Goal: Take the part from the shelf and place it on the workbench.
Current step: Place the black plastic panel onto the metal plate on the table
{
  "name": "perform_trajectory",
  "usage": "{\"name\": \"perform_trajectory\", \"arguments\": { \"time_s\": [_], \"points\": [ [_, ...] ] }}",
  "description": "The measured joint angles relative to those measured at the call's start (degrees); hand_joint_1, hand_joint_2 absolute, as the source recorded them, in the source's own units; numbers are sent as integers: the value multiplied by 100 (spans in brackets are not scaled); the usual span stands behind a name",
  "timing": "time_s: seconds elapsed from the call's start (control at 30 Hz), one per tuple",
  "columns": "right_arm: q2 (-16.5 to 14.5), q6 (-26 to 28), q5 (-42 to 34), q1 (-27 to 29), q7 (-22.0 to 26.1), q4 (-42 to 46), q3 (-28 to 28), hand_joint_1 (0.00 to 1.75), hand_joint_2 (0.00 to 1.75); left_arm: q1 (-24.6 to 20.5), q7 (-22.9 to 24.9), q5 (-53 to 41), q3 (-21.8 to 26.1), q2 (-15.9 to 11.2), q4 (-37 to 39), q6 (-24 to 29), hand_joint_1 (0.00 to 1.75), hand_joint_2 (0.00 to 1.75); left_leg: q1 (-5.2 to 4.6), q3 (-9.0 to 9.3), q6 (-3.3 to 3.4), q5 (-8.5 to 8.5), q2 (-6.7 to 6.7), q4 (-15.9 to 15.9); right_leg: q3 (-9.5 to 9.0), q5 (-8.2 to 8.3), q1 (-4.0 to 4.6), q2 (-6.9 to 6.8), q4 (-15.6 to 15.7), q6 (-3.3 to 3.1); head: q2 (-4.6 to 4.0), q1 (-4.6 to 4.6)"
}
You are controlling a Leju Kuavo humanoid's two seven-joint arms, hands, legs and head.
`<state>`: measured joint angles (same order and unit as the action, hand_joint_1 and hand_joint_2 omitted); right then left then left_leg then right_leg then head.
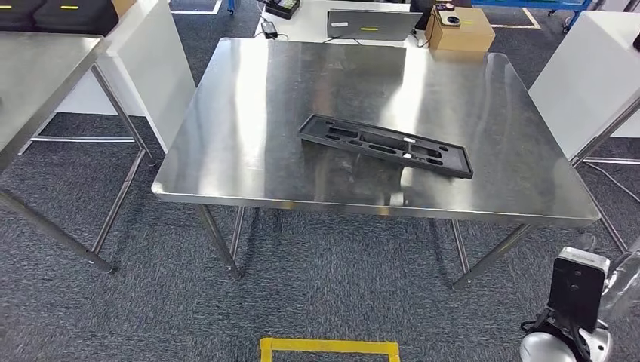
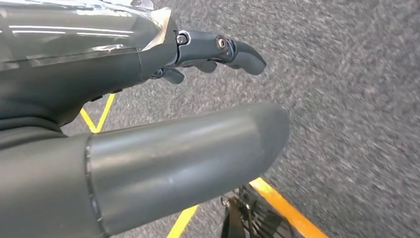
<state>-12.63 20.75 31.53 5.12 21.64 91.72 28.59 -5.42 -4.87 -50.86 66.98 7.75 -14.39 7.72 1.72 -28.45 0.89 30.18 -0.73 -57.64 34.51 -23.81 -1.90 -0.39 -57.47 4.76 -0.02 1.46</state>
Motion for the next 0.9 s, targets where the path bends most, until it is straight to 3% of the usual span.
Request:
{"name": "perform_trajectory", "arguments": {
  "time_s": [0.07,0.13,0.17,0.2,0.23,0.27,0.33,0.37,0.4,0.47,0.5,0.57,0.63,0.67,0.7,0.73,0.8,0.87,0.9],
  "points": [
    [-49,-46,2,-35,-43,-424,156,0,0,-5,25,-4,31,10,-3,56,0,0,-35,-160,154,-143,42,12,192,-443,-15,10,-454,-82,0,16],
    [-84,-69,-36,-164,-174,-1034,348,0,0,-8,65,-5,68,13,-5,173,0,0,-84,-325,215,-280,70,4,393,-913,15,13,-1205,-138,0,28],
    [-84,-36,-55,-261,-229,-1475,468,0,0,-9,84,-5,89,21,-6,250,0,0,-104,-399,225,-345,81,-3,418,-989,36,16,-1494,-115,0,27],
    [-66,40,-68,-372,-240,-1998,599,0,0,-11,97,-6,107,34,-5,327,0,0,-125,-470,230,-410,90,-12,366,-953,61,17,-1637,-72,0,25],
    [-23,145,-51,-498,-245,-2605,730,0,0,-15,104,-7,121,53,-5,396,0,0,-143,-535,232,-472,93,-21,196,-831,88,19,-1552,-30,0,26],
    [38,243,-18,-621,-275,-3222,845,0,0,-22,105,-7,135,75,-5,455,0,0,-157,-598,231,-528,94,-28,-67,-700,118,21,-1268,-16,0,26],
    [176,373,109,-844,-494,-4340,1003,0,0,-48,106,-6,161,128,-4,547,0,0,-184,-689,207,-639,88,-38,-712,-639,195,20,-364,-112,0,29],
    [230,409,218,-916,-708,-4795,1041,0,0,-59,111,-7,175,152,-3,595,0,0,-194,-716,183,-695,85,-34,-907,-685,227,20,-23,-181,0,29],
    [271,447,364,-964,-974,-5205,1060,0,0,-65,122,-10,189,173,-2,648,0,0,-198,-738,155,-753,83,-25,-1006,-732,255,19,190,-245,0,32],
    [315,486,693,-980,-1603,-5916,1065,0,0,-49,166,-23,215,199,-1,769,0,0,-188,-771,88,-838,77,-4,-963,-678,239,14,272,-333,0,36],
    [321,485,836,-965,-1908,-6220,1057,0,0,-34,195,-33,228,211,0,823,0,0,-178,-806,58,-773,67,-47,-924,-618,214,3,283,-382,0,37],
    [316,472,1014,-920,-2316,-6688,1030,0,0,-8,240,-47,252,227,4,900,0,0,-159,-945,-8,-325,51,-415,-806,-482,153,-20,302,-477,0,26],
    [312,465,1070,-888,-2470,-7010,1009,0,0,-2,260,-51,269,235,5,931,0,0,-142,-1130,-81,251,48,-1141,-657,-357,160,-39,292,-512,0,16],
    [313,462,1082,-880,-2501,-7141,1003,0,0,-3,263,-51,274,236,5,936,0,0,-128,-1175,-114,375,49,-1456,-578,-292,159,-48,282,-499,0,15],
    [318,456,1093,-875,-2528,-7249,999,0,0,-3,267,-51,278,237,5,937,0,0,-110,-1154,-140,371,51,-1635,-500,-232,156,-55,267,-483,0,14],
    [323,433,1125,-874,-2577,-7339,993,0,0,-3,277,-56,281,237,5,944,0,0,-87,-1020,-158,247,53,-1591,-418,-181,147,-60,244,-458,0,14],
    [335,338,1305,-872,-2806,-7479,947,0,0,-8,333,-84,284,244,6,1010,0,0,-36,-460,-193,1,54,-908,-258,-111,126,-61,160,-393,0,13],
    [338,233,1604,-869,-3071,-7589,832,0,0,-19,452,-140,283,261,14,1151,0,0,-40,42,-185,-1,34,-156,-138,-54,128,-64,71,-309,0,20],
    [332,209,1739,-867,-3140,-7631,759,0,0,-22,523,-170,282,271,21,1232,0,0,-62,122,-157,46,26,7,-104,-20,133,-65,50,-264,0,24]
  ]
}}
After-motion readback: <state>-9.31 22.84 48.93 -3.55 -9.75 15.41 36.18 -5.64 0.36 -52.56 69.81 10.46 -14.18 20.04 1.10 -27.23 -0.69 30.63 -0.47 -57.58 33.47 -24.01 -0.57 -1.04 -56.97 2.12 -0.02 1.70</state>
